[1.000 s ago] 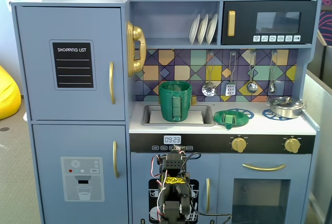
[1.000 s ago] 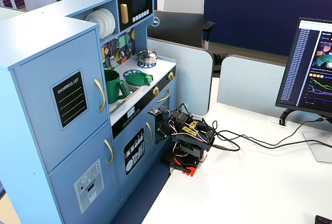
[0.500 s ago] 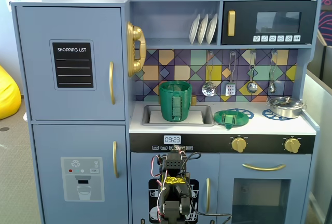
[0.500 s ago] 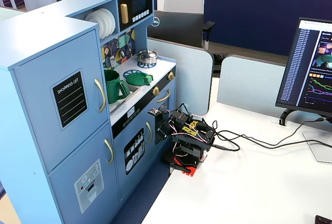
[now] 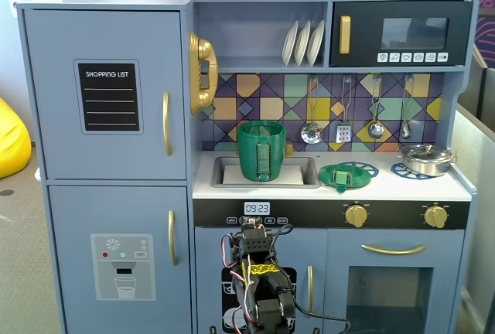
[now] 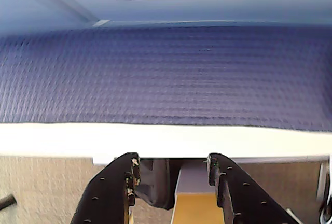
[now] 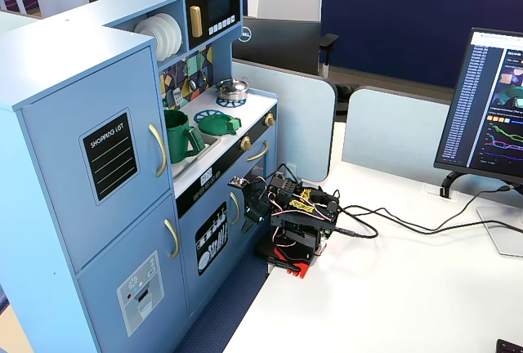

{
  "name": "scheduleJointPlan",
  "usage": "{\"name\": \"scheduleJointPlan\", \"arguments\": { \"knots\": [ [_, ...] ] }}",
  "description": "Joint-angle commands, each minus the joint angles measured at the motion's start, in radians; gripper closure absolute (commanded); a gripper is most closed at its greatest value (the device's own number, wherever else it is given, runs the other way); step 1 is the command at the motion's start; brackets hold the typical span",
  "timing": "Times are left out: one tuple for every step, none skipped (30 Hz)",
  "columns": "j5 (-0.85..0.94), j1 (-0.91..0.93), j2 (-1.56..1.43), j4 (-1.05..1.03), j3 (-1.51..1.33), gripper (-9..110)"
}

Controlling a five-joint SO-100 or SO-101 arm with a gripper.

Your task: Pick up the lid from the counter and put it on the green recipient

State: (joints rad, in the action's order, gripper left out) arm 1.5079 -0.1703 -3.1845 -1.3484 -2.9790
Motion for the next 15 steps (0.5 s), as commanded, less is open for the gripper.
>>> {"name": "scheduleJointPlan", "arguments": {
  "knots": [
    [0.005, 0.078, 0.008, -0.183, -0.018, 92],
    [0.005, 0.138, 0.008, -0.183, -0.018, 92],
    [0.005, 0.212, 0.006, -0.184, -0.018, 92],
    [0.017, 0.288, 0.006, -0.184, -0.018, 87],
    [0.026, 0.322, 0.006, -0.184, -0.018, 80],
    [0.017, 0.321, 0.009, -0.183, -0.018, 89],
    [0.003, 0.333, 0.023, -0.143, -0.017, 97],
    [-0.012, 0.359, 0.049, -0.091, 0.000, 96],
    [0.031, 0.397, 0.083, -0.055, 0.040, 97],
    [0.060, 0.446, 0.132, 0.009, 0.092, 95],
    [0.075, 0.502, 0.189, 0.086, 0.156, 92],
    [0.089, 0.565, 0.245, 0.149, 0.229, 91],
    [0.110, 0.627, 0.299, 0.209, 0.305, 90],
    [0.110, 0.684, 0.348, 0.275, 0.379, 89],
    [0.100, 0.733, 0.390, 0.345, 0.445, 87]
  ]
}}
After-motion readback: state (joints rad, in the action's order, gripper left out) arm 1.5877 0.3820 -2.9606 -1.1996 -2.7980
